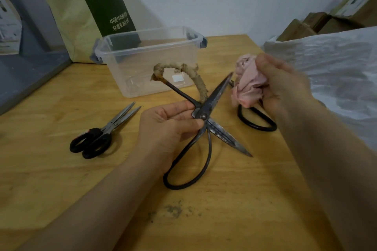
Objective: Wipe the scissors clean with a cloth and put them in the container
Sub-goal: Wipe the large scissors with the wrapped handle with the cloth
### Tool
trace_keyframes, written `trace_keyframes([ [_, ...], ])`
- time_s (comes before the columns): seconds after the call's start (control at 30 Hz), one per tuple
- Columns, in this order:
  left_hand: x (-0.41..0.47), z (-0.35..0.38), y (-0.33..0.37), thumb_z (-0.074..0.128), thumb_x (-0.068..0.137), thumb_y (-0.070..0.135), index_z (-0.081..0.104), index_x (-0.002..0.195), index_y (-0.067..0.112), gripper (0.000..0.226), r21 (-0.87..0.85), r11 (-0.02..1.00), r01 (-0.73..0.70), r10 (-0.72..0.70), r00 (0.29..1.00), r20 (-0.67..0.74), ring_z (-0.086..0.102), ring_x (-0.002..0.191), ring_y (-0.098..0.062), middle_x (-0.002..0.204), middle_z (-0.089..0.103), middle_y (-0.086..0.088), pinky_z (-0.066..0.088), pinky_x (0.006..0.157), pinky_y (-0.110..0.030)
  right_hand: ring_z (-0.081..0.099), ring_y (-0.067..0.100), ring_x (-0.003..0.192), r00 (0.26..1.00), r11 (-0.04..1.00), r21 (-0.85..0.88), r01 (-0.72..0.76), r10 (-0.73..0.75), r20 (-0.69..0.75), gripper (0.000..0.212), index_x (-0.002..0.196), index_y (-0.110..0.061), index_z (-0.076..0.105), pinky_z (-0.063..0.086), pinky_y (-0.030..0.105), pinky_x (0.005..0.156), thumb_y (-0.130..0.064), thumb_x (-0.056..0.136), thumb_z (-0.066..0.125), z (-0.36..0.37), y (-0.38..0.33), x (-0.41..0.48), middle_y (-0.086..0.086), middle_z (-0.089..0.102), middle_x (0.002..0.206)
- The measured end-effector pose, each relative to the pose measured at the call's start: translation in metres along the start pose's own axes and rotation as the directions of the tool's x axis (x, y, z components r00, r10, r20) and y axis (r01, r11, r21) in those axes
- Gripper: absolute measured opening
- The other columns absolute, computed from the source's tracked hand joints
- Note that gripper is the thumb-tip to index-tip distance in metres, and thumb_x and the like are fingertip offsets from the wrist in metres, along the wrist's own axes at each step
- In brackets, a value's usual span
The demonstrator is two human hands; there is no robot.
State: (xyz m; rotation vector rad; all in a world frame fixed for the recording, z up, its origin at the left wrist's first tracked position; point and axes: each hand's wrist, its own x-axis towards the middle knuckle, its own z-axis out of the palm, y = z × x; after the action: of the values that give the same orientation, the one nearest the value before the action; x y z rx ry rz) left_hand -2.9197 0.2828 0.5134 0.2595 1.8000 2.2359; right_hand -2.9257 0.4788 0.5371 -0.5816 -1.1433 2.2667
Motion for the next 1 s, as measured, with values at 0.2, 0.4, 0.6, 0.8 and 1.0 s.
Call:
trace_keyframes([
  [0.2,0.005,-0.007,0.003,0.064,0.071,-0.015,0.069,0.093,0.006,0.031,-0.037,0.999,-0.029,0.026,0.996,-0.084,0.072,0.074,-0.016,0.083,0.075,-0.008,0.058,0.064,-0.020,0.070,0.016,0.087,0.961,0.836,-0.499,0.228,-0.113,0.251,0.019,0.087,-0.020,0.073,0.056,0.028,0.070,-0.006,0.076,0.074,-0.004,-0.011,-0.018,0.002,0.073,0.089],
  [0.4,0.007,-0.008,0.003,0.063,0.072,-0.016,0.069,0.093,0.004,0.030,-0.047,0.997,-0.054,0.048,0.991,-0.122,0.071,0.073,-0.017,0.083,0.075,-0.009,0.057,0.059,-0.020,0.066,0.005,0.071,0.873,0.611,-0.645,0.459,-0.174,0.456,0.017,0.078,-0.023,0.068,0.053,0.018,0.058,-0.014,0.070,0.080,0.012,0.006,-0.049,-0.004,0.068,0.078],
  [0.6,0.006,-0.009,0.003,0.061,0.072,-0.018,0.069,0.092,0.004,0.030,-0.069,0.996,-0.061,0.053,0.991,-0.119,0.072,0.071,-0.017,0.080,0.075,-0.009,0.054,0.055,-0.020,0.061,-0.002,0.081,0.781,0.496,-0.635,0.592,-0.158,0.604,0.008,0.084,-0.032,0.075,0.049,0.021,0.075,-0.028,0.077,0.077,0.018,0.034,-0.054,-0.015,0.067,0.081],
  [0.8,0.006,-0.010,0.002,0.061,0.073,-0.019,0.069,0.089,0.008,0.032,-0.056,0.997,-0.058,0.051,0.992,-0.114,0.072,0.068,-0.014,0.077,0.075,-0.006,0.053,0.054,-0.017,0.062,0.002,0.091,0.786,0.457,-0.670,0.585,-0.113,0.608,0.013,0.078,-0.038,0.072,0.053,0.032,0.085,-0.026,0.077,0.076,0.016,0.042,-0.051,-0.014,0.069,0.088],
  [1.0,0.005,-0.007,0.003,0.060,0.073,-0.019,0.069,0.092,0.005,0.032,-0.081,0.995,-0.064,0.057,0.994,-0.094,0.072,0.071,-0.017,0.081,0.075,-0.009,0.054,0.055,-0.019,0.064,0.003,0.085,0.877,0.651,-0.619,0.440,-0.163,0.453,0.018,0.072,-0.031,0.069,0.053,0.024,0.080,-0.016,0.080,0.074,0.017,0.044,-0.047,-0.011,0.069,0.079],
])
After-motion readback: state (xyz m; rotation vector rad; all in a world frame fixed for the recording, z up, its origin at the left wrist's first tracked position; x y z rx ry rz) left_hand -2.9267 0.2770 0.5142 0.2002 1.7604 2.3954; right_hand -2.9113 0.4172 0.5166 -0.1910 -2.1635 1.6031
